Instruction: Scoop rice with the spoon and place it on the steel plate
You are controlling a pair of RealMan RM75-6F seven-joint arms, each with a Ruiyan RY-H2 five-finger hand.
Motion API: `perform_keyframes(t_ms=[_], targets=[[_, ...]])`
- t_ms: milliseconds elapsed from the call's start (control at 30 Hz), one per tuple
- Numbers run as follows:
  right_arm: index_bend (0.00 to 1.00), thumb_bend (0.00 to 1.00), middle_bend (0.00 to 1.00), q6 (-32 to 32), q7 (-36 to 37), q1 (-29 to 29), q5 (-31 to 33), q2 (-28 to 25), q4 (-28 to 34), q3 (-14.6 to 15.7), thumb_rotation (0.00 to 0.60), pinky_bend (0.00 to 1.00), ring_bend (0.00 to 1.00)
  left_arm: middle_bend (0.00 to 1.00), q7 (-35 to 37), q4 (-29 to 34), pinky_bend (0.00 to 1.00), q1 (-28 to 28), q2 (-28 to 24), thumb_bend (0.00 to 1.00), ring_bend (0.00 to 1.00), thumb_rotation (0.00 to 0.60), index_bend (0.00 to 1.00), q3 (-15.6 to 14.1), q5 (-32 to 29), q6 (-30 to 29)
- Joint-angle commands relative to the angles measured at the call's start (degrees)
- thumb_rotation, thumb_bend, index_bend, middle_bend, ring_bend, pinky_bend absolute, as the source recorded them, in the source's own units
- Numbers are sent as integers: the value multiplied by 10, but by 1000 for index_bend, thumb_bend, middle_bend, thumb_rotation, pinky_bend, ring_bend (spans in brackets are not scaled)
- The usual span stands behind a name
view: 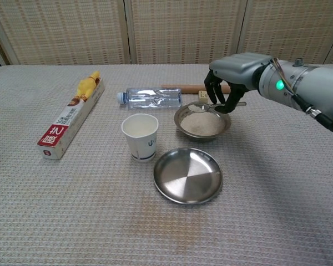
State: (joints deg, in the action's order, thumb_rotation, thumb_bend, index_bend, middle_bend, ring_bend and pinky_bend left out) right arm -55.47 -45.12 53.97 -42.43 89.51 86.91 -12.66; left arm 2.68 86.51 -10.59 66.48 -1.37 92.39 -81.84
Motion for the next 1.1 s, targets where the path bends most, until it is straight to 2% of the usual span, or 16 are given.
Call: perform_keyframes(t_ms=[33,233,533,1100], targets=[[894,347,555,1,2,10,8,-4,11,-8,600,22,191,0,0,0,138,0,0,451,0,600,0,0,0,0],[893,347,555,2,-10,39,31,11,19,-18,600,22,191,0,-3,4,138,0,-2,455,0,600,0,-2,0,3],[893,347,555,-10,-39,69,45,32,24,-14,600,22,191,0,2,4,137,1,-5,454,0,600,0,-1,0,1],[886,348,555,-72,-189,151,64,106,-8,11,600,21,191,0,31,4,137,3,-16,455,0,600,0,-6,15,-11]])
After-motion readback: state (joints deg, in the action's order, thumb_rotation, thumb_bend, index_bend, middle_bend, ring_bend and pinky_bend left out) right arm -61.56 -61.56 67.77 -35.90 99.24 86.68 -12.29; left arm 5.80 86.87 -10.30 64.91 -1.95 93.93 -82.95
